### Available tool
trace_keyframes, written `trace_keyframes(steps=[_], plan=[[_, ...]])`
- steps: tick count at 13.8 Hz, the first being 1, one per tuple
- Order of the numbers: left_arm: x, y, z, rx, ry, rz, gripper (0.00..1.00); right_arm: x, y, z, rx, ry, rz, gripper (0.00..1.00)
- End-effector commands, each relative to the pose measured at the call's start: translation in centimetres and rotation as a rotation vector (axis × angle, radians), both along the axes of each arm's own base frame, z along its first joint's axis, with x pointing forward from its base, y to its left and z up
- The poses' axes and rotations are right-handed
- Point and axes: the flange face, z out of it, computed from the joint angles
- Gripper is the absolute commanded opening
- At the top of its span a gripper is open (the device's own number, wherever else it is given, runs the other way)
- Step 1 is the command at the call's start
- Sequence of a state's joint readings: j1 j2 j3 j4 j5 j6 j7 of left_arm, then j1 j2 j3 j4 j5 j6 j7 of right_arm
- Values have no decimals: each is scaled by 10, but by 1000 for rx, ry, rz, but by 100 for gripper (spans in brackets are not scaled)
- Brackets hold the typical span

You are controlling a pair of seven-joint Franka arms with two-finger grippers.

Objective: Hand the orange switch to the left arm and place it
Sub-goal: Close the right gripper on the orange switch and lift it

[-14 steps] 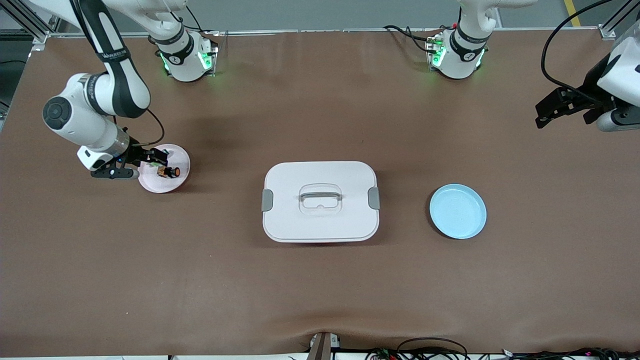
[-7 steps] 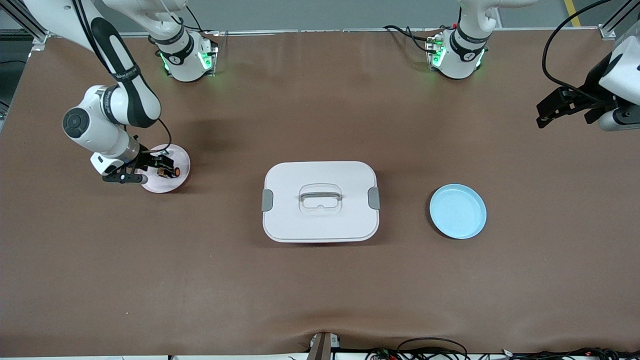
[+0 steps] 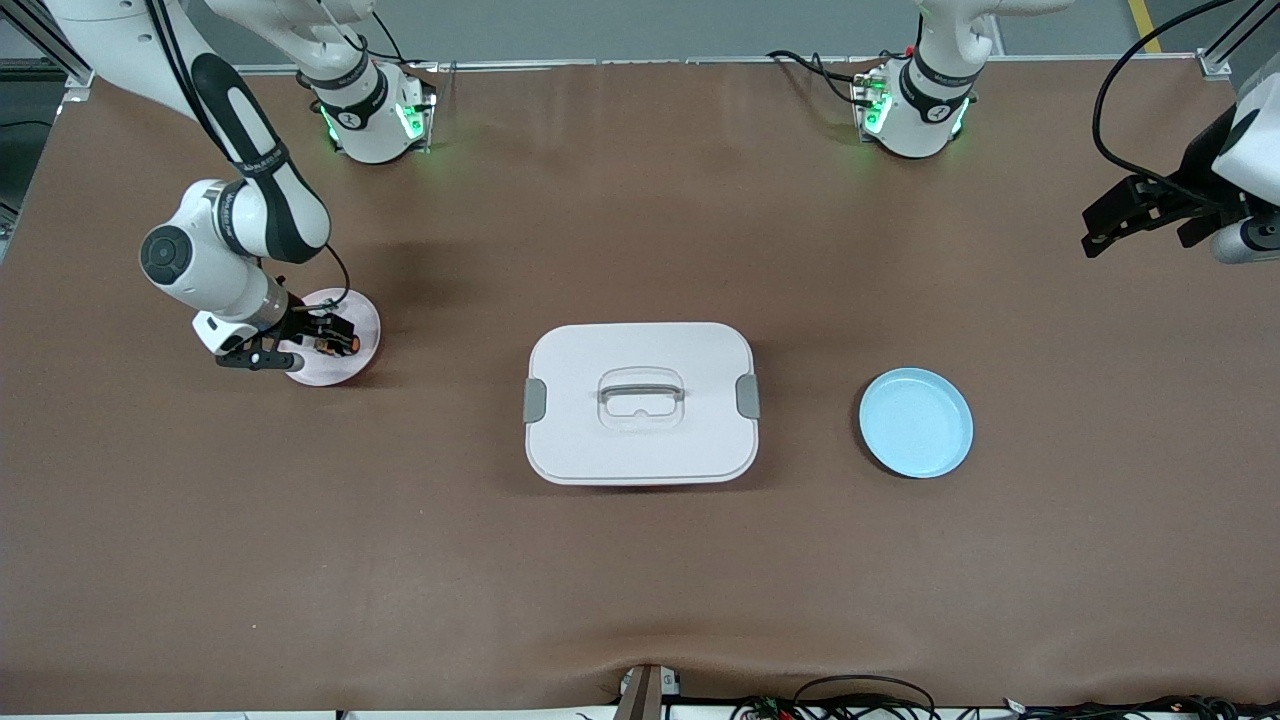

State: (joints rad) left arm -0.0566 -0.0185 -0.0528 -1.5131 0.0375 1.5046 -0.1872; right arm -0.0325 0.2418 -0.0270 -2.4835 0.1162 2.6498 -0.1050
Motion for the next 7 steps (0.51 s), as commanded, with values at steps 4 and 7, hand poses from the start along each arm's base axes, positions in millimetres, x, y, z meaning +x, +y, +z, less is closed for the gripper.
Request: trace_keyframes(steps=[4,7], plan=[[3,5,2,-2,-6,2,100,0,4,-13,10,-3,3,100],[10,5,-7,-1,-3,1,100,-1,9,-13,10,0,13,66]])
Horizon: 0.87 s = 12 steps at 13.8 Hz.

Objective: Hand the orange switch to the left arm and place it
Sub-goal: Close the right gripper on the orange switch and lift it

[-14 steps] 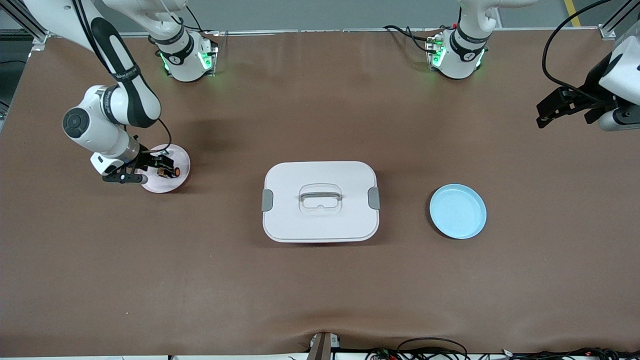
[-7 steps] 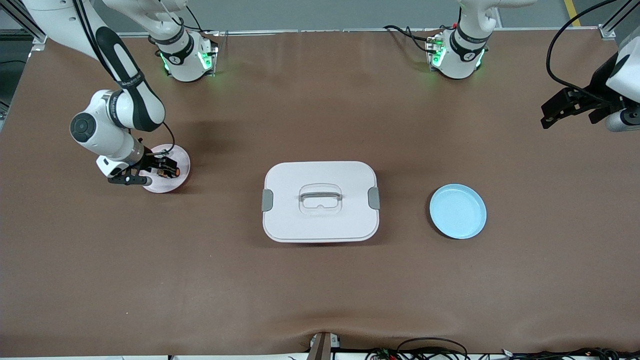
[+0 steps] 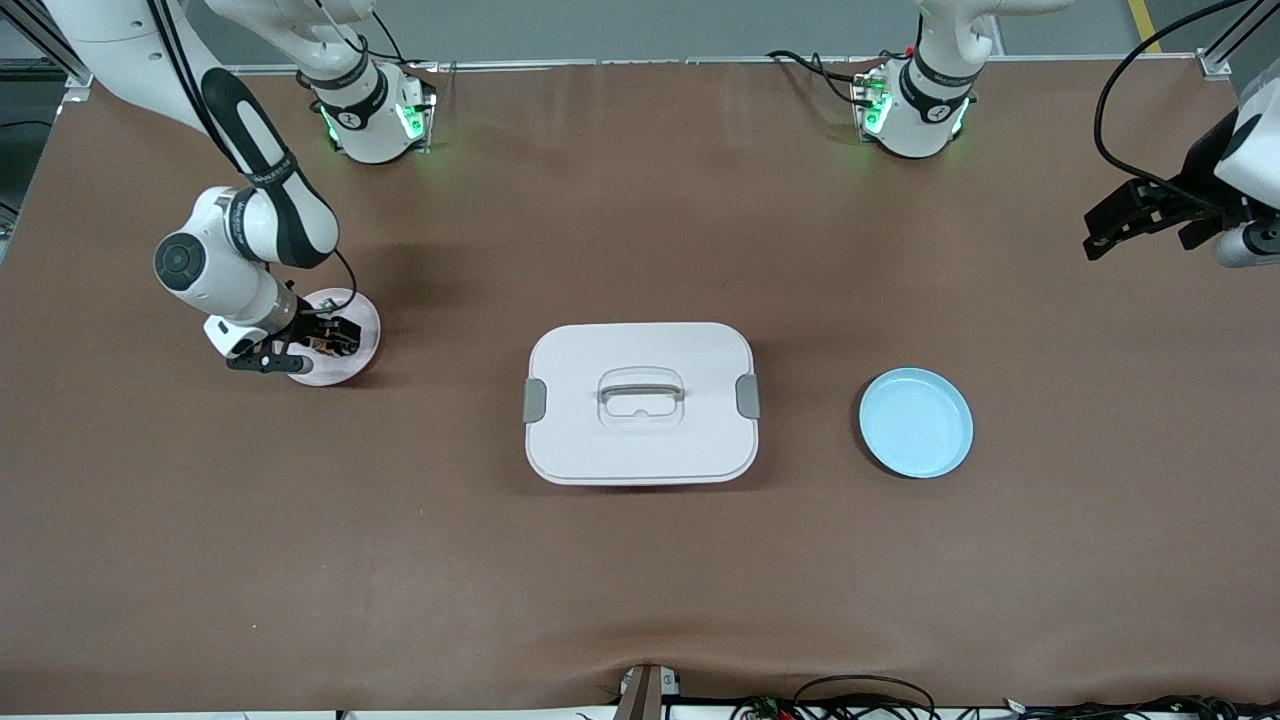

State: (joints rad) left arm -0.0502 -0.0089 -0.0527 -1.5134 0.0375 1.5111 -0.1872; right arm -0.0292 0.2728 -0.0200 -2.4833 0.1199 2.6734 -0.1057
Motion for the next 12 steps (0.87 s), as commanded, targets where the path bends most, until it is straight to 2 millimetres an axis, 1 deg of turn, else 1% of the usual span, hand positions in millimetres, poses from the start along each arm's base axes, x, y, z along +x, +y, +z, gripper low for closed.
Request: trace_keyframes(steps=[1,2,5,6,7,9,12], plan=[[7,1,-1,-1,-13,-5,100,0,5,-1,10,-6,6,4],[8,1,-1,-2,-19,-5,100,0,4,-1,10,-4,3,0],[9,0,-1,-3,-28,-7,100,0,4,1,12,4,-8,0],[9,0,0,-3,-30,-7,100,0,4,5,23,27,-19,0],[9,0,0,-3,-30,-7,100,2,6,18,53,61,-45,0],[9,0,1,-3,-33,0,100,15,12,56,119,112,-77,0],[9,0,1,-3,-33,3,100,42,23,113,245,211,-167,0]])
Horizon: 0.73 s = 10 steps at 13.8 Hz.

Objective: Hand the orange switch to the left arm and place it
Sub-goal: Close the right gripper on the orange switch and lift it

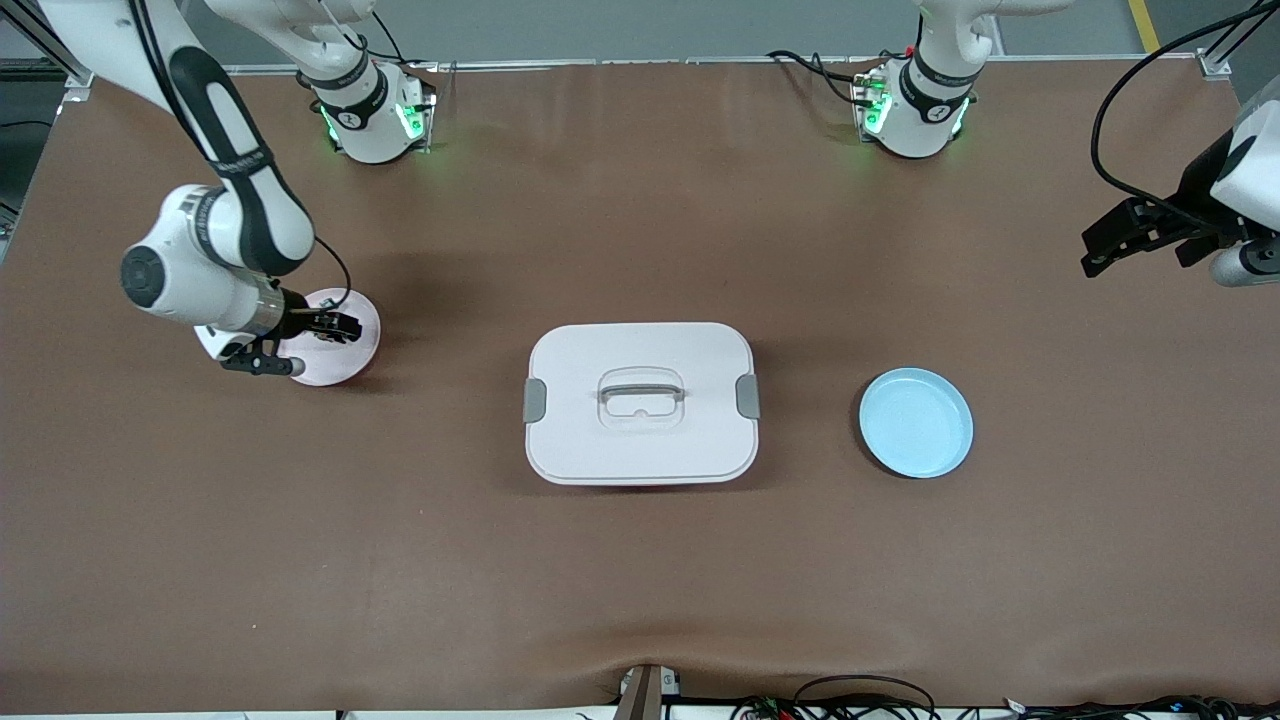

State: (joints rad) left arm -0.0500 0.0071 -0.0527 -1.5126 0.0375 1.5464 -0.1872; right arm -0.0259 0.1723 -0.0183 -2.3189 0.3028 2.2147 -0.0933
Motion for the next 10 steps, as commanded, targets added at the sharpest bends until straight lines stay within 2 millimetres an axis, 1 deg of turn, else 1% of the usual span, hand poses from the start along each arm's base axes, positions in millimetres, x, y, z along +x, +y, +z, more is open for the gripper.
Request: trace_keyframes(steps=[1,3,5,6,7,8,10], plan=[[0,1,6,-1,-13,5,100,28,11,64,71,65,-80,0],[-2,-4,8,-1,-15,0,100,47,20,109,73,120,-140,0],[-5,-9,10,-3,-13,-11,100,62,38,150,60,164,-196,0],[-5,-12,10,-9,-12,-16,100,67,57,171,55,176,-215,0],[-6,-18,10,-19,-11,-24,100,71,82,188,66,196,-255,0],[-7,-29,11,-24,-14,-33,100,74,103,205,79,209,-313,0],[-9,-37,13,-76,-10,6,100,77,154,236,83,219,-392,0]])
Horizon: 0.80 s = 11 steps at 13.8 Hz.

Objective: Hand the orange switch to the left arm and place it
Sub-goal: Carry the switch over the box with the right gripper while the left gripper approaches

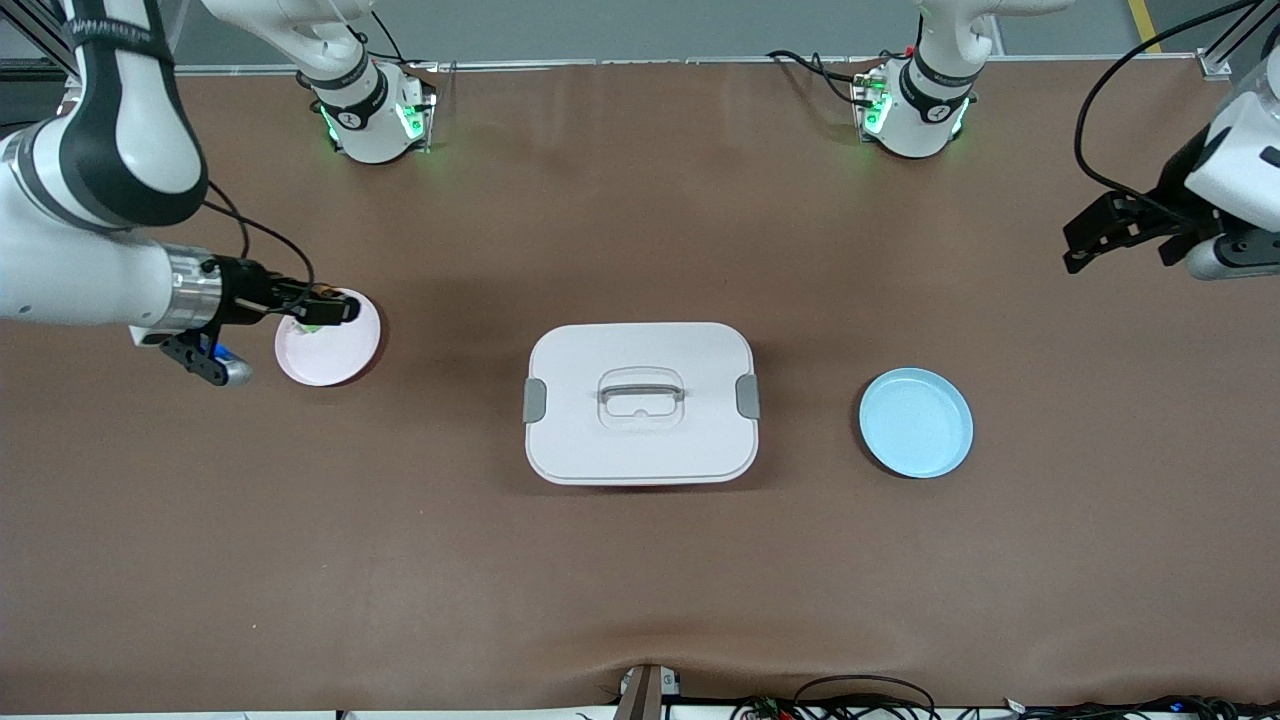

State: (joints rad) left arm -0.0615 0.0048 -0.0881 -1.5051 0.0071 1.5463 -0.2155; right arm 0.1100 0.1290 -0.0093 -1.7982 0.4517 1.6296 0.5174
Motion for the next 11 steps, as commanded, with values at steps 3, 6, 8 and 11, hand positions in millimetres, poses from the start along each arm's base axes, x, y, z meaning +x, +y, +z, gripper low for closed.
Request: trace_keyframes(steps=[3,6,8,11], plan=[[-8,-20,12,-114,4,51,100,11,121,53,-15,76,-185,0],[-13,-43,10,-119,13,22,100,11,183,61,-33,145,-298,0],[-14,-55,9,-129,12,-1,100,14,219,64,-20,179,-400,0],[-14,-77,3,-178,-42,-39,100,17,267,62,-28,237,-557,0]])
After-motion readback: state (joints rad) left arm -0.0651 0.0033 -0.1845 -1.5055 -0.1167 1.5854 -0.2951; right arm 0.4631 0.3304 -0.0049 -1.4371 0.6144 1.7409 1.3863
